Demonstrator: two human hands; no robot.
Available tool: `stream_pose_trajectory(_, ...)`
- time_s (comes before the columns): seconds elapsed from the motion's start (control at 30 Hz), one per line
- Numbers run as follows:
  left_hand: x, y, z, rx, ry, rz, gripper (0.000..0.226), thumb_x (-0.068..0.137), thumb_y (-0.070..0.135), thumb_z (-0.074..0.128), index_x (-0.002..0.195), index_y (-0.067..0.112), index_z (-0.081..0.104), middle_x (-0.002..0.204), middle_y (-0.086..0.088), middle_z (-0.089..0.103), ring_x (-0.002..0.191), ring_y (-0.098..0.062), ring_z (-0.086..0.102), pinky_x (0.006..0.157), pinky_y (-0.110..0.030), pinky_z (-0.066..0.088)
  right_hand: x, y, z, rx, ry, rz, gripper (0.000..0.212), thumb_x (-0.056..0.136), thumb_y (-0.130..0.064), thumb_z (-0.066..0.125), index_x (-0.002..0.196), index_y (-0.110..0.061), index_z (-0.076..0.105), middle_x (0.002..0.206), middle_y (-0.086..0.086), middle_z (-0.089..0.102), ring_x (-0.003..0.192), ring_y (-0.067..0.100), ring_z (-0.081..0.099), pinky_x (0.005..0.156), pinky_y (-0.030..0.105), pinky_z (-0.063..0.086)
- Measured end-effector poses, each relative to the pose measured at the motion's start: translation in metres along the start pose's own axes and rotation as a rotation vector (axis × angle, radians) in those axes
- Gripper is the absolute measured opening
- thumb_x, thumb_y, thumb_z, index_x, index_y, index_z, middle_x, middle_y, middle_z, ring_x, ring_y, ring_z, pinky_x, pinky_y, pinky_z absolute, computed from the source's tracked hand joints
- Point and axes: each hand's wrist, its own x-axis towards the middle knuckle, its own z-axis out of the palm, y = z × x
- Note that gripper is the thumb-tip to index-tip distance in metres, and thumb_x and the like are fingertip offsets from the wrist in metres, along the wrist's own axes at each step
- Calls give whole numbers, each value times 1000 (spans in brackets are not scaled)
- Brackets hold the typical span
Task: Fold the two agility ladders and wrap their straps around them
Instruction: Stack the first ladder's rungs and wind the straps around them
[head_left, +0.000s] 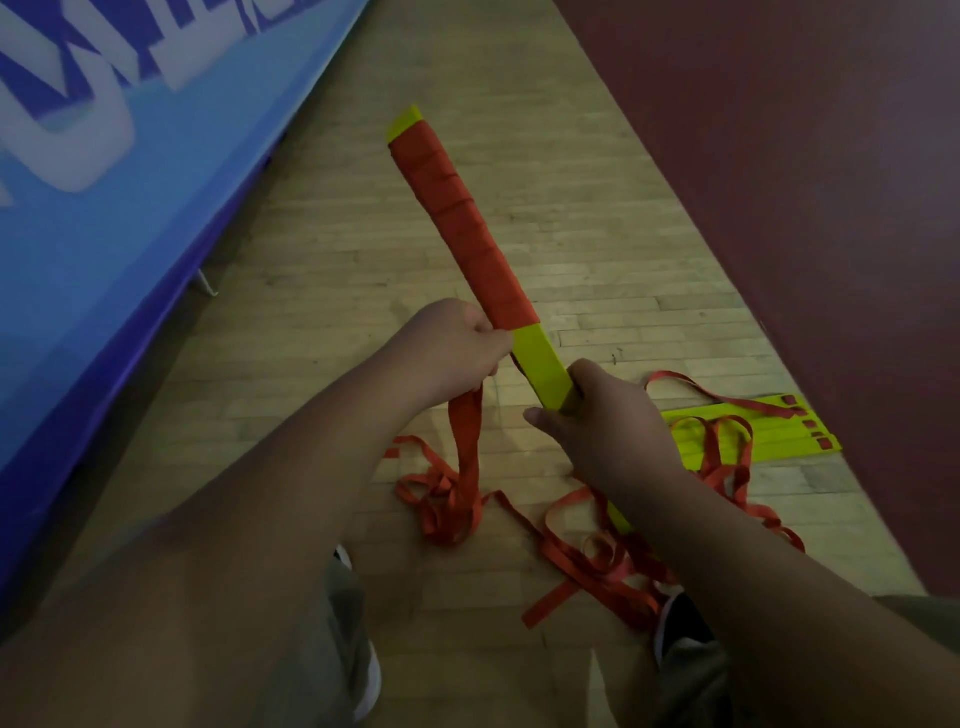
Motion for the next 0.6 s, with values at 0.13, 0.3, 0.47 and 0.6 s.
stream_pose_trajectory(0.13,-8,8,7,38,60,7,55,99,68,64,80,18,74,73,0,72,68,-14,69,65,-33,51,-4,-5,-4,-59,9,-67,41,97,-50,80,92,-31,44,77,-8,58,70,13,55,56,34,34)
stream_pose_trajectory(0.3,-5,10,11,-60,111,-33,51,102,69,58,88,22,74,88,0,76,81,-12,71,65,-29,45,-8,-14,-6,-189,-12,-162,32,103,-49,73,100,-32,46,83,-10,59,72,10,57,58,32,43)
stream_pose_trajectory(0.47,2,5,4,-60,54,-3,51,108,62,54,82,21,72,82,5,72,78,-11,67,65,-30,42,3,-17,-15,176,-199,-7,34,100,-55,73,121,-30,61,106,-12,70,88,11,73,81,39,62)
stream_pose_trajectory(0.6,8,2,-3,-58,38,48,54,110,62,49,89,20,76,91,0,76,82,-15,68,72,-33,47,4,-15,-25,319,-408,59,38,101,-53,72,133,-33,66,114,-12,77,92,4,76,96,37,61)
